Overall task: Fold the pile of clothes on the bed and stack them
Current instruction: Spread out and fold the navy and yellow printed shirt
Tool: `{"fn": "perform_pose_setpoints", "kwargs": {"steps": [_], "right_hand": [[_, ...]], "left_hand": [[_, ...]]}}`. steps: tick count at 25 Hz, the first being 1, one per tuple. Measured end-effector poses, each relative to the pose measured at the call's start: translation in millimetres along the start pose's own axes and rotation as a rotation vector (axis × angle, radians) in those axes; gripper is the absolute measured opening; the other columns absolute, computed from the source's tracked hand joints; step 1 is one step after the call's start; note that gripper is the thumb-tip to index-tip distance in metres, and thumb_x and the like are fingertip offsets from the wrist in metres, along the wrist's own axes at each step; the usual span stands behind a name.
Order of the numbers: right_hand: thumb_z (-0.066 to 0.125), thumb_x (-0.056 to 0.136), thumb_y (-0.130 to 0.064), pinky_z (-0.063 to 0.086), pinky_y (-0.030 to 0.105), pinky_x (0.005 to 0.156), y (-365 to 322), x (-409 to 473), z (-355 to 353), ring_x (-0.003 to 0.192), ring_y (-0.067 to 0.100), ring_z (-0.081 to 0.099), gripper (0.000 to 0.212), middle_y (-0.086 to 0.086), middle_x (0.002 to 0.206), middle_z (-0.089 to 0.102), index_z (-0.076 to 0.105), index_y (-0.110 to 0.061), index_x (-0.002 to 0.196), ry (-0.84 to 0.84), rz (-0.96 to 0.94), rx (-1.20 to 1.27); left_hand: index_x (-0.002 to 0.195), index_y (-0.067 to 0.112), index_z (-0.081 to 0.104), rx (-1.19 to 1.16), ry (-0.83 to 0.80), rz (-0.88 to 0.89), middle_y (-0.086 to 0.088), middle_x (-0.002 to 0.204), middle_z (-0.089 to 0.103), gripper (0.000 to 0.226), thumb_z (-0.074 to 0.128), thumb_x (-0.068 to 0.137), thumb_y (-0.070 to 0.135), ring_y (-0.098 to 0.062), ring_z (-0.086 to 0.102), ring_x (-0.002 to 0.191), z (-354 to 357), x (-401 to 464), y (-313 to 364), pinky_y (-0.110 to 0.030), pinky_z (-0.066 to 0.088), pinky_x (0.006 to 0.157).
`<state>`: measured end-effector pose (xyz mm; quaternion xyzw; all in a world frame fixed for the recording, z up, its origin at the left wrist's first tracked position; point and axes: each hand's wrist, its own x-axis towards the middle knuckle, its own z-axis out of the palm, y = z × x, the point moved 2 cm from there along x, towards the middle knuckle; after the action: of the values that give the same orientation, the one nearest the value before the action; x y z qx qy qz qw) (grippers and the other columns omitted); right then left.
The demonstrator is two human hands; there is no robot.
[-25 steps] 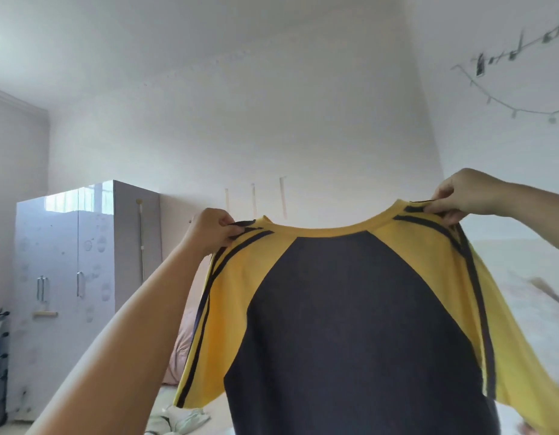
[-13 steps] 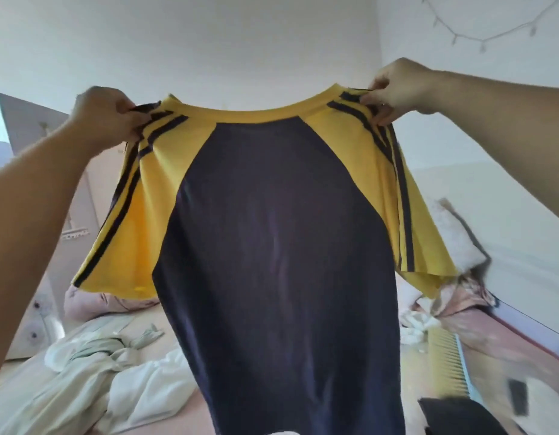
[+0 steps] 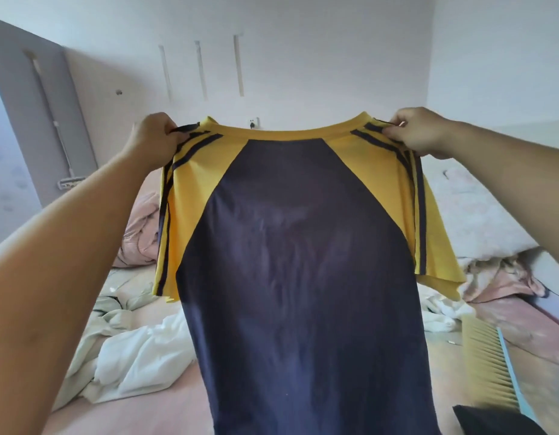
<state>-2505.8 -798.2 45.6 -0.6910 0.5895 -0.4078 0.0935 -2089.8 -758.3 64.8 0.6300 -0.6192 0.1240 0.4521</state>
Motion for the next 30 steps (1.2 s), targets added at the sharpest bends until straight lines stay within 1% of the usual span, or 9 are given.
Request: {"fn": "perform_pose_setpoints", "kwargs": {"steps": [7,11,13,15,19,23,25,27,30], "right_hand": [[0.044,0.099,-0.031,0.032,0.026,0.075,-4.9,84.8,8.9,0.096,0.018,0.047,0.03,0.002,0.104,0.05,0.055,-0.009,0.116,0.462,-0.259,0.029],[0.044,0.093,-0.047,0.043,0.03,0.089,-16.6,82.0,-23.0,0.115,0.019,0.053,0.044,0.004,0.121,0.058,0.054,-0.017,0.123,0.487,-0.374,0.076],[0.046,0.094,-0.042,0.04,0.03,0.083,-13.6,58.2,-27.6,0.11,0.024,0.054,0.04,0.009,0.117,0.058,0.055,-0.012,0.119,0.441,-0.362,0.048],[0.051,0.096,-0.034,0.035,0.029,0.077,-1.7,23.8,-21.4,0.103,0.027,0.053,0.032,0.015,0.115,0.059,0.058,-0.007,0.113,0.373,-0.326,0.0],[0.06,0.092,-0.028,0.035,0.026,0.075,28.6,-69.5,6.0,0.092,0.018,0.052,0.022,0.012,0.104,0.064,0.063,-0.009,0.102,0.209,-0.234,0.011],[0.058,0.093,-0.023,0.035,0.03,0.069,72.8,-181.1,47.7,0.087,0.025,0.054,0.011,0.01,0.093,0.064,0.063,-0.012,0.094,0.005,-0.108,0.024],[0.058,0.093,-0.019,0.034,0.032,0.066,99.8,-236.7,76.0,0.086,0.025,0.054,0.008,0.009,0.091,0.064,0.062,-0.013,0.091,-0.085,-0.046,0.018],[0.062,0.09,-0.017,0.036,0.021,0.065,130.8,-293.3,109.1,0.084,0.023,0.056,0.005,0.007,0.088,0.066,0.064,-0.016,0.086,-0.164,0.02,0.039],[0.069,0.085,-0.012,0.039,0.024,0.07,178.2,-379.0,159.1,0.081,0.023,0.059,0.024,0.005,0.08,0.066,0.06,-0.03,0.072,-0.294,0.095,0.06]], "left_hand": [[0.1,0.003,0.06,0.006,0.271,0.213,-0.004,0.095,0.046,0.021,0.051,0.095,0.022,-0.016,0.045,0.085,15.2,88.9,7.9,-0.025,0.034,0.074],[0.076,0.029,0.041,-0.09,0.251,0.271,0.012,0.077,0.039,0.026,0.044,0.098,0.017,0.003,0.04,0.066,-4.8,83.4,21.2,-0.01,0.035,0.063],[0.088,0.01,0.057,-0.036,0.268,0.246,0.002,0.087,0.046,0.014,0.049,0.096,0.02,-0.007,0.044,0.077,-9.7,62.0,21.8,-0.018,0.034,0.066],[0.101,-0.003,0.06,0.006,0.227,0.209,-0.006,0.096,0.046,0.025,0.056,0.092,0.021,-0.017,0.043,0.086,-7.9,31.6,14.9,-0.021,0.03,0.07],[0.099,-0.003,0.064,0.013,0.085,0.157,-0.022,0.103,0.054,0.023,0.061,0.09,0.018,-0.033,0.051,0.095,1.8,-69.3,-11.0,-0.025,0.029,0.075],[0.085,-0.005,0.065,-0.063,-0.067,0.1,-0.009,0.087,0.05,0.013,0.068,0.084,0.007,-0.027,0.048,0.084,18.9,-206.4,-53.6,-0.035,0.037,0.076],[0.08,-0.005,0.063,-0.061,-0.173,0.004,-0.01,0.081,0.049,0.013,0.071,0.081,0.006,-0.03,0.049,0.081,31.8,-275.5,-82.7,-0.027,0.027,0.068],[0.077,-0.002,0.063,-0.072,-0.264,-0.081,-0.011,0.08,0.049,0.011,0.072,0.08,0.004,-0.028,0.049,0.078,45.9,-346.8,-110.8,-0.024,0.023,0.064],[0.071,0.003,0.062,-0.052,-0.391,-0.17,-0.007,0.079,0.048,0.014,0.073,0.077,-0.002,-0.022,0.047,0.077,67.7,-451.4,-140.7,-0.027,0.025,0.065]]}}
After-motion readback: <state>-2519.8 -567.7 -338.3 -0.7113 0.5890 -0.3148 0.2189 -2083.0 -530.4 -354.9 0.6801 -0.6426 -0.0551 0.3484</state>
